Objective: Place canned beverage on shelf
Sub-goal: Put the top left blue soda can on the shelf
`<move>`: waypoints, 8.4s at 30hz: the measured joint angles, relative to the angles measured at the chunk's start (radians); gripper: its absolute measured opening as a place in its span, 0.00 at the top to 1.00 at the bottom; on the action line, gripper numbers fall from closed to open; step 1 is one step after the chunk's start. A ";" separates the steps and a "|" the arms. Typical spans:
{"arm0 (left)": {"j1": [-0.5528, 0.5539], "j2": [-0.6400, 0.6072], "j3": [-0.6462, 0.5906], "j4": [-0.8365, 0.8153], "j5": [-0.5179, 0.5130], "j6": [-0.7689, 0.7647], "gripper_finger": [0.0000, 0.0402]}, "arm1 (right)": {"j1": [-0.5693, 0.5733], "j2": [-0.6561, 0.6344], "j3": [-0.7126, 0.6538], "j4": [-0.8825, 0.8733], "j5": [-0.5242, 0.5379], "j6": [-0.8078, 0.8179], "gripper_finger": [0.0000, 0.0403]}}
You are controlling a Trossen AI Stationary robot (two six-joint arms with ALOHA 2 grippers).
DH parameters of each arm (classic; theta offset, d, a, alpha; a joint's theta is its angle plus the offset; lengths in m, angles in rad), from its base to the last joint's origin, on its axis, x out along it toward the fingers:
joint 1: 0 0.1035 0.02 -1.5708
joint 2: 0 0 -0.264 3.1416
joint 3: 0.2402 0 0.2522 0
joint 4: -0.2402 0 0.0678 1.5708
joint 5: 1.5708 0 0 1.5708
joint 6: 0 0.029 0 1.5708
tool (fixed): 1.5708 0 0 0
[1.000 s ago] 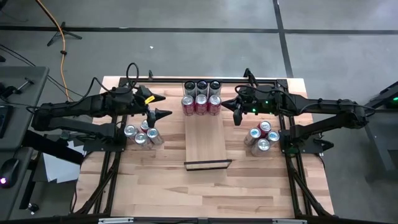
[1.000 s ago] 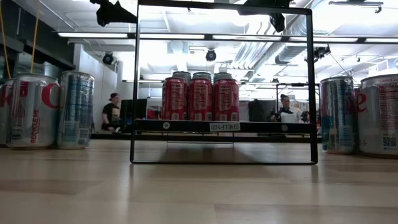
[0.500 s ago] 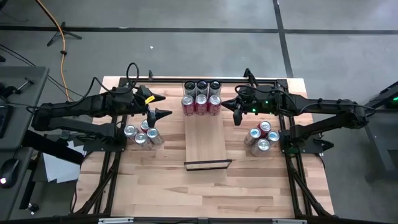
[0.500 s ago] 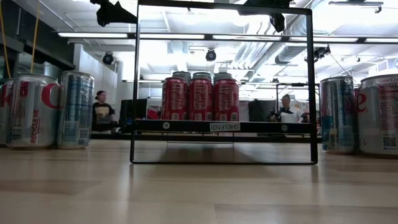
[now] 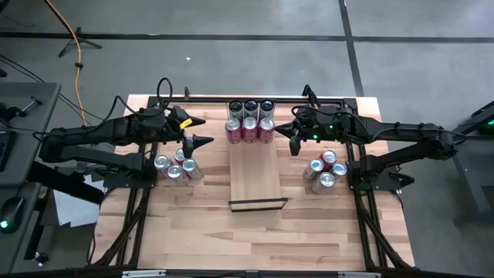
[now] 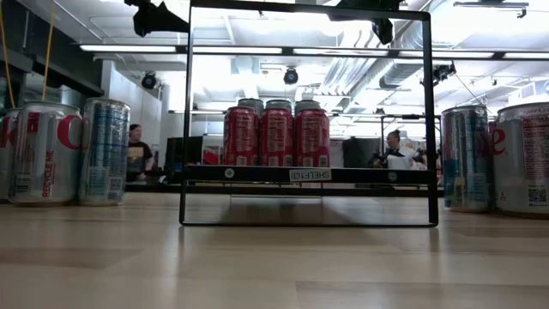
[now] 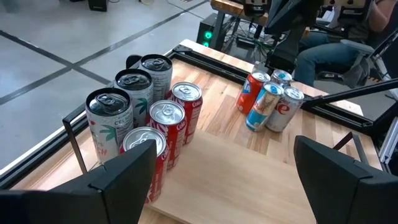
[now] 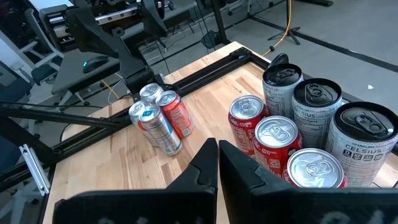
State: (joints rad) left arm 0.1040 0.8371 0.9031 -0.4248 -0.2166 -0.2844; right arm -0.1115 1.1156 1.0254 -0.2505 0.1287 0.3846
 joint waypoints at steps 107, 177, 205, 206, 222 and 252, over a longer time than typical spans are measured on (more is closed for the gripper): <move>-0.177 0.562 0.123 -0.785 0.039 0.104 0.26 | 0.000 0.100 0.001 -0.061 0.047 -0.019 1.00; -0.078 1.147 1.036 -0.984 0.068 0.411 0.50 | 0.000 -0.019 0.000 -0.198 -0.020 0.026 1.00; -0.078 1.147 1.036 -0.932 0.124 0.393 0.49 | 0.000 -0.019 0.000 -0.198 -0.020 0.026 1.00; -0.078 1.147 1.036 -0.932 0.124 0.393 0.49 | 0.000 -0.019 0.000 -0.198 -0.020 0.026 1.00; -0.079 1.147 1.035 -0.910 0.076 0.375 0.49 | 0.000 -0.019 0.000 -0.198 -0.020 0.026 1.00; -0.078 1.187 1.035 -0.916 0.057 0.421 0.41 | 0.000 -0.019 0.001 -0.204 -0.018 0.034 1.00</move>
State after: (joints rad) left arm 0.0257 2.0245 1.9385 -1.3404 -0.1596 0.1367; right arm -0.1112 1.0966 1.0260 -0.4546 0.1104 0.4188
